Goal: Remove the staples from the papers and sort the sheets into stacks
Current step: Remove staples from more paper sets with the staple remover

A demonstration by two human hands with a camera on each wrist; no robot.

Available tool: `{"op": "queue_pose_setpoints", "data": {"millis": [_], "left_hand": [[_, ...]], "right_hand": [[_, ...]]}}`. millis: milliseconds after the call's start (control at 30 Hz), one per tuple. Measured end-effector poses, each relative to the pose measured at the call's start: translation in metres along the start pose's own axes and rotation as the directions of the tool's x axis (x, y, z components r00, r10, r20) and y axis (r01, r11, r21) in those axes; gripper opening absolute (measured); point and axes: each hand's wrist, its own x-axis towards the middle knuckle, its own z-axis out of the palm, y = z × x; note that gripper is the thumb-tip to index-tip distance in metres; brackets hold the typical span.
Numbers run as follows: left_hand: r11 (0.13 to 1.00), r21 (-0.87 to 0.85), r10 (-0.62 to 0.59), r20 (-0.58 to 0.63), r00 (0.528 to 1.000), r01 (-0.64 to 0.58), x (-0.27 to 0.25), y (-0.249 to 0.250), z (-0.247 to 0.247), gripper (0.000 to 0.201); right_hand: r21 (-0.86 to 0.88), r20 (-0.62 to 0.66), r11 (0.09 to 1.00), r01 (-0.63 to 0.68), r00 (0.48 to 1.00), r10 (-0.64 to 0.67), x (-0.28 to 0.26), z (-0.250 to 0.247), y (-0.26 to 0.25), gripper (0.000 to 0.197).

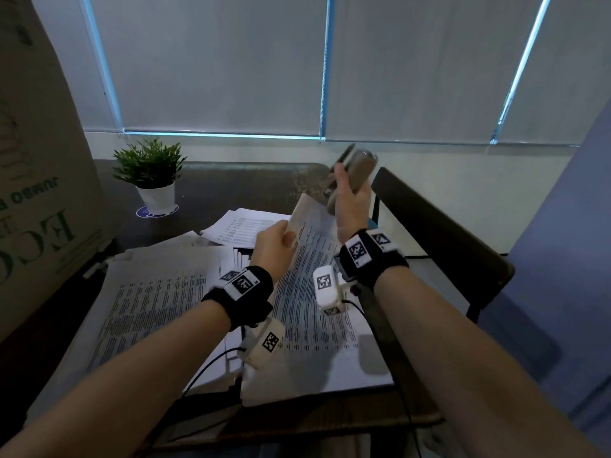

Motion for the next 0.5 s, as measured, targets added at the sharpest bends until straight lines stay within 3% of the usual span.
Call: {"op": "queue_pose_setpoints", "data": {"millis": [100,200,333,500], "left_hand": [[0.996,-0.037,0.076,0.015,0.997,-0.076,0.000,0.025,-0.003,0.016],[0.987,-0.077,0.144,0.031,0.989,-0.141,-0.003,0.050,-0.006,0.018],[0.975,-0.128,0.191,0.052,0.980,-0.183,-0.010,0.073,-0.009,0.051],[0.964,-0.133,0.235,0.031,0.971,-0.229,-0.016,0.089,-0.008,0.053]], "right_hand": [[-0.104,0.113,0.988,0.111,0.989,-0.099,0.002,0.002,-0.028,0.035],[-0.096,0.148,0.977,0.190,0.973,-0.175,0.000,0.002,-0.050,0.019],[-0.086,0.088,0.965,0.247,0.967,-0.240,-0.003,-0.001,-0.073,0.026],[-0.069,0.040,0.952,0.299,0.954,-0.296,-0.008,-0.006,-0.086,0.032]]}}
